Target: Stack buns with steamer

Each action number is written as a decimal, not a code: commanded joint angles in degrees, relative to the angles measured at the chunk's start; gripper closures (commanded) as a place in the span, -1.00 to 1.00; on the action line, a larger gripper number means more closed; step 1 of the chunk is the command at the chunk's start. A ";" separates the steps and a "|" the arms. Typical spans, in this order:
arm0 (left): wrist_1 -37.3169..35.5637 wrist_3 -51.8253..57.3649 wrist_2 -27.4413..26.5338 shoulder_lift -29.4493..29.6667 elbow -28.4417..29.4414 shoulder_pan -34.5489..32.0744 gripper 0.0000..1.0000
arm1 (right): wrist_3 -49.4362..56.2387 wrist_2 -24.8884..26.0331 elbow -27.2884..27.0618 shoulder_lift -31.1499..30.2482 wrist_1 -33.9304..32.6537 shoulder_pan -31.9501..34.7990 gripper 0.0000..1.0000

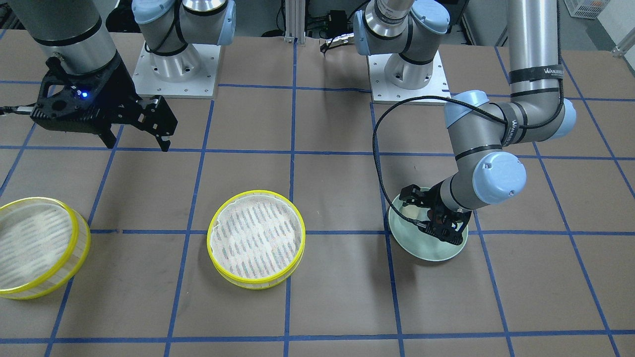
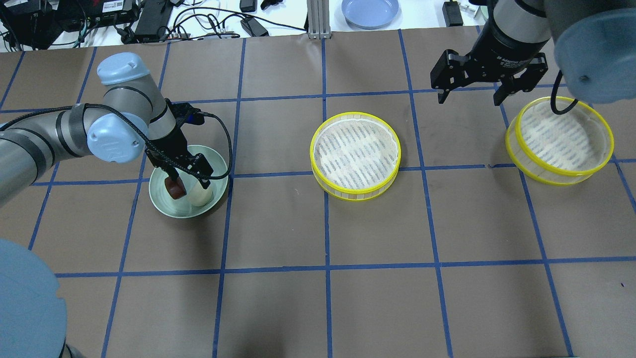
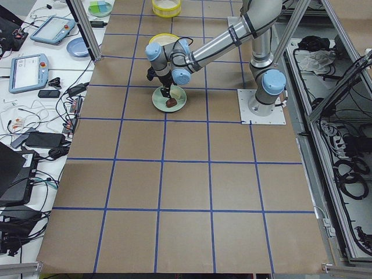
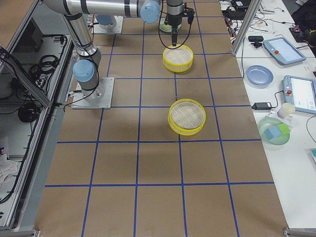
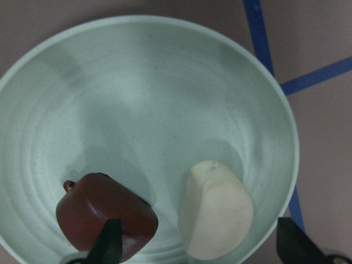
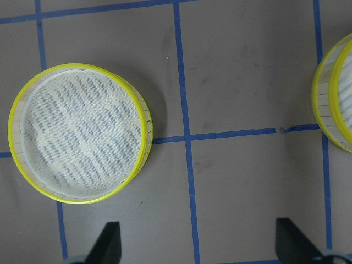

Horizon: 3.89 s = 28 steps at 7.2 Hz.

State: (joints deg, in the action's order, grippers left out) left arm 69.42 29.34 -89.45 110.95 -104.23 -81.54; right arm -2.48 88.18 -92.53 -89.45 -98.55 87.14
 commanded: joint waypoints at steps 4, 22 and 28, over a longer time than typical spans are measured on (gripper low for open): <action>0.19 0.54 -1.25 1.28 0.08 -1.52 0.41 | 26.76 -0.46 0.78 9.70 -3.55 -26.88 -1.00; -11.75 -57.29 25.82 7.08 12.30 -20.94 -0.63 | 48.02 1.30 1.21 24.80 -24.95 -36.78 1.00; -9.58 -51.72 7.13 2.18 14.85 -16.58 -1.00 | 23.53 0.77 0.78 13.18 -11.58 -23.45 1.00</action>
State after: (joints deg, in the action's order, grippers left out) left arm 58.54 -27.21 -76.50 114.77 -89.70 -100.82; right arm 26.75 89.19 -91.48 -74.59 -111.32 59.55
